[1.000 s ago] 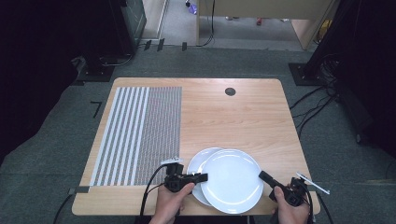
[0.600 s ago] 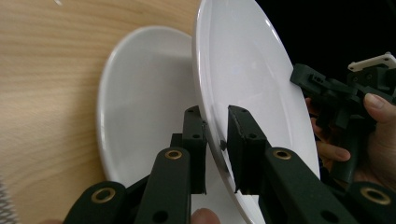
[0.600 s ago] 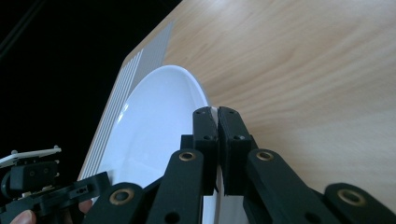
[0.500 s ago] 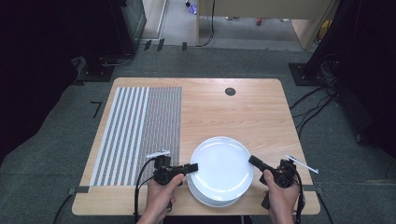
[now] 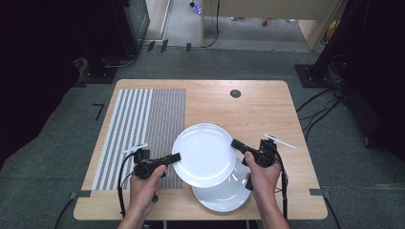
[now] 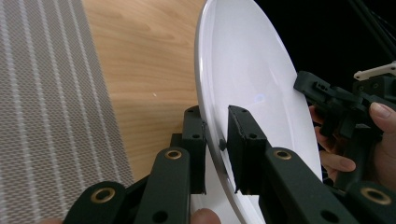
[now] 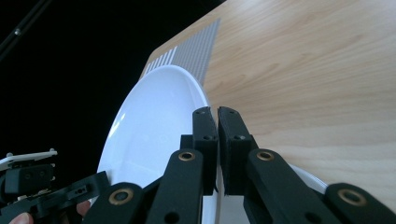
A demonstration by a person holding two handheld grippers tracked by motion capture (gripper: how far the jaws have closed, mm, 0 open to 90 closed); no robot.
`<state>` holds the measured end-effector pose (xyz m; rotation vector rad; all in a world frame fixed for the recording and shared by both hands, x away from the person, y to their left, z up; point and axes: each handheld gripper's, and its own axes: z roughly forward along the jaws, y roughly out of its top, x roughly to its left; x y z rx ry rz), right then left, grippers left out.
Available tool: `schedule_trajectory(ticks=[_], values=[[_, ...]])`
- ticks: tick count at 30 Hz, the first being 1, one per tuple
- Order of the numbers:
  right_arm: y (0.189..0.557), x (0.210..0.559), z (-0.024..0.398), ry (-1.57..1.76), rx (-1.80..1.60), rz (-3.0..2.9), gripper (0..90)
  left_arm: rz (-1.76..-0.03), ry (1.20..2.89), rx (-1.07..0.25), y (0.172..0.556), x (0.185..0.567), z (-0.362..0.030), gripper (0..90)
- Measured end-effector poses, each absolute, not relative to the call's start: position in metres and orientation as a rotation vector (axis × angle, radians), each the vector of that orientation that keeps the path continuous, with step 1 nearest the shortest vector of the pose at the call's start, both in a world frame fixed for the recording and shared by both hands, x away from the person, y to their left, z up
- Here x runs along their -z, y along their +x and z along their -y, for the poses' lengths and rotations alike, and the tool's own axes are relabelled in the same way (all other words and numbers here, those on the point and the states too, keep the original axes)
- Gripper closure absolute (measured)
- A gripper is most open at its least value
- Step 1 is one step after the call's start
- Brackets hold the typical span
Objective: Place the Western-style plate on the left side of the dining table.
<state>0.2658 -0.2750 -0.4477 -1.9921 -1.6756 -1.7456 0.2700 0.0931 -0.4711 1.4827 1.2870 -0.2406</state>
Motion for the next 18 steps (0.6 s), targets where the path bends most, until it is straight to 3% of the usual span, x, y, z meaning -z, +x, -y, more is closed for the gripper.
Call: schedule_trajectory(ticks=[18], values=[[0.312, 0.437, 0.223, -1.898, 1.725, 1.744, 87.1, -1.353, 1.407, 0.152, 0.282, 0.460, -0.143, 78.7]])
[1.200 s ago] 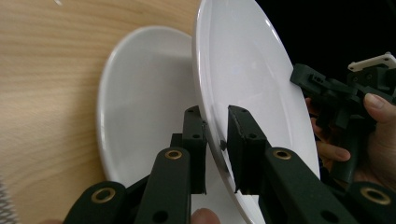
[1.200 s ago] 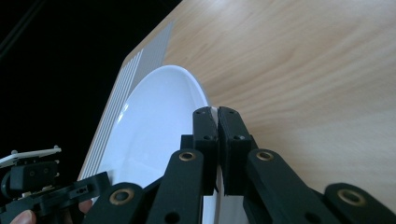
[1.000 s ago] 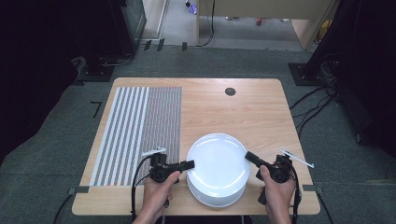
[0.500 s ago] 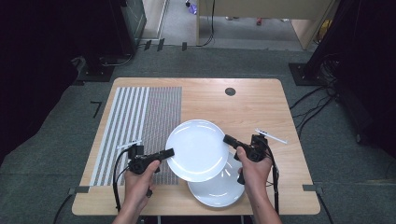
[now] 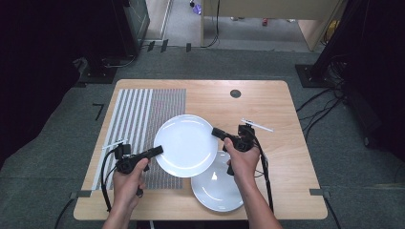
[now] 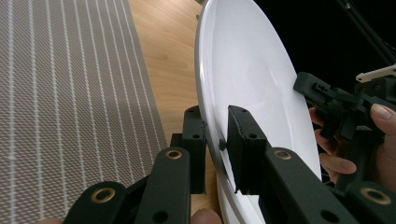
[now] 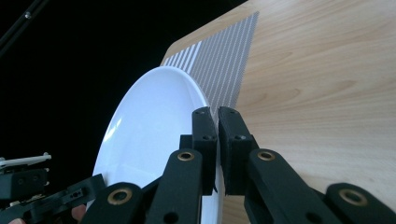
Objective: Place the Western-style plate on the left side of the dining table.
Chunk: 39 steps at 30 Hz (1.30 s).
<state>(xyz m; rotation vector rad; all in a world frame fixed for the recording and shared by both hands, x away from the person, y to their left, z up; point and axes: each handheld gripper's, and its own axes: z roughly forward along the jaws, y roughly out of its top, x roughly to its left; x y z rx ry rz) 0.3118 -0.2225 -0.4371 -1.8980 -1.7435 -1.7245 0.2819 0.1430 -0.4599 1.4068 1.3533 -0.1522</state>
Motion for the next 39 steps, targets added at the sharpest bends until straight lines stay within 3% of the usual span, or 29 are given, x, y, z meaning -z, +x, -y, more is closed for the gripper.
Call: schedule_trajectory(ticks=[28, 39], values=[[0.385, 0.435, 0.130, -1.857, 1.669, 1.788, 86.1, -1.483, 1.298, 0.059, 0.321, 0.457, -0.221, 79.1], [0.417, 0.459, 0.094, -1.906, 1.597, 1.791, 84.9, -1.568, 1.316, 0.036, 0.348, 0.465, -0.247, 79.0]])
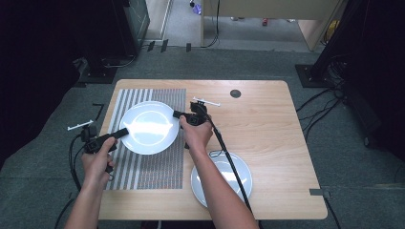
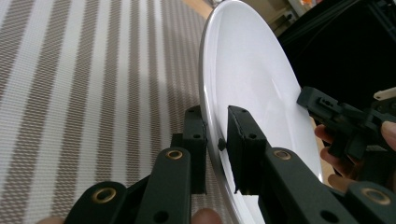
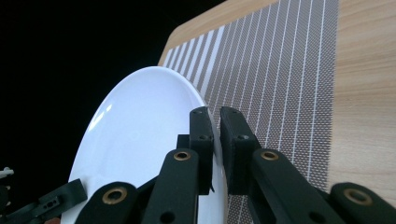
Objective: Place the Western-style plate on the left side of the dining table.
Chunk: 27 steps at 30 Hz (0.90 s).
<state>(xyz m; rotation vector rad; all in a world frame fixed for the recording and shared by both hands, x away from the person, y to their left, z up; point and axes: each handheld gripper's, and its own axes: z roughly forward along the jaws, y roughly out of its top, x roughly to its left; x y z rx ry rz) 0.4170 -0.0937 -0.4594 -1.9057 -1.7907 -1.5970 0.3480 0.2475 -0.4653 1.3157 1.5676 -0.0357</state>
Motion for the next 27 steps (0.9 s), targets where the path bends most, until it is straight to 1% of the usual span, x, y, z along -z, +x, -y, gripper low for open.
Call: schedule_trajectory(ticks=[10, 18, 22, 27], values=[[0.432, 0.483, 0.075, -1.977, 1.523, 1.822, 83.8, -1.639, 1.317, 0.050, 0.368, 0.488, -0.256, 78.5], [0.438, 0.495, 0.057, -2.026, 1.490, 1.898, 81.9, -1.697, 1.326, 0.007, 0.381, 0.498, -0.263, 78.2], [0.441, 0.500, 0.057, -2.060, 1.477, 1.890, 81.8, -1.716, 1.366, 0.020, 0.391, 0.505, -0.258, 76.8], [0.443, 0.507, 0.058, -2.063, 1.453, 1.932, 82.2, -1.734, 1.347, 0.032, 0.396, 0.514, -0.257, 76.2]])
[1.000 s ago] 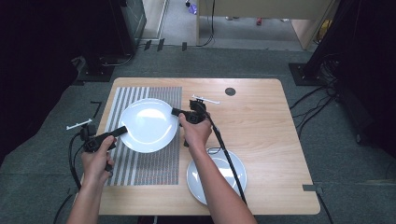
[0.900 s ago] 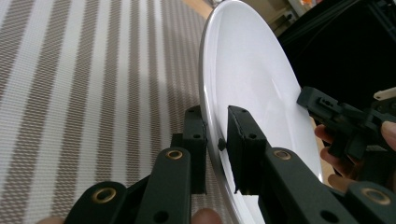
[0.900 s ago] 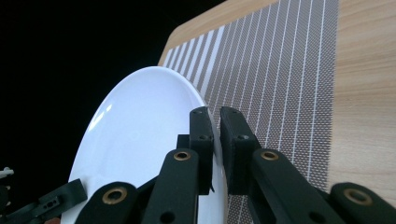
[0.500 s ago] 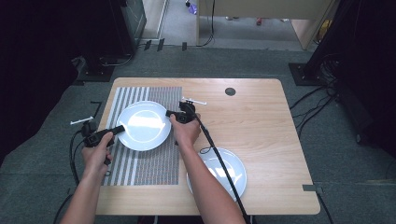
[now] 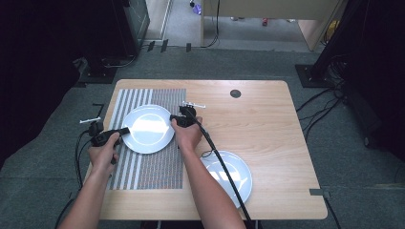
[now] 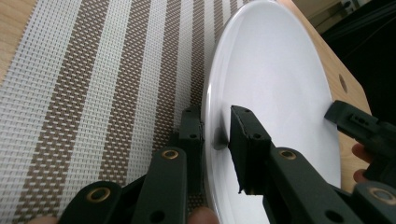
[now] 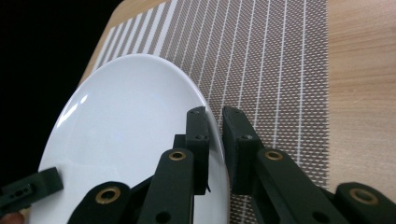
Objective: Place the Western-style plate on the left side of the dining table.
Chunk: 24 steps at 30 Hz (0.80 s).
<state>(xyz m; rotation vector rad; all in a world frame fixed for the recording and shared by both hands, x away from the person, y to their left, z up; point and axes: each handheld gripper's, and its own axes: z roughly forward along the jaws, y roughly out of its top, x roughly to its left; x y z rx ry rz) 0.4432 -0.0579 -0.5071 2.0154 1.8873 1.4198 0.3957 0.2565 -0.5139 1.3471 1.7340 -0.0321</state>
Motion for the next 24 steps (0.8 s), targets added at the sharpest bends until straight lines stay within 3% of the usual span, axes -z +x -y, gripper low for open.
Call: schedule_trajectory(ticks=[19, 24], values=[[0.447, 0.519, 0.051, 1.883, -1.426, -1.928, 79.3, -1.734, 1.351, -0.050, 0.400, 0.516, -0.255, 73.0], [0.448, 0.521, 0.051, 1.854, -1.450, -1.948, 72.2, -1.723, 1.348, -0.046, 0.400, 0.516, -0.254, 64.1]])
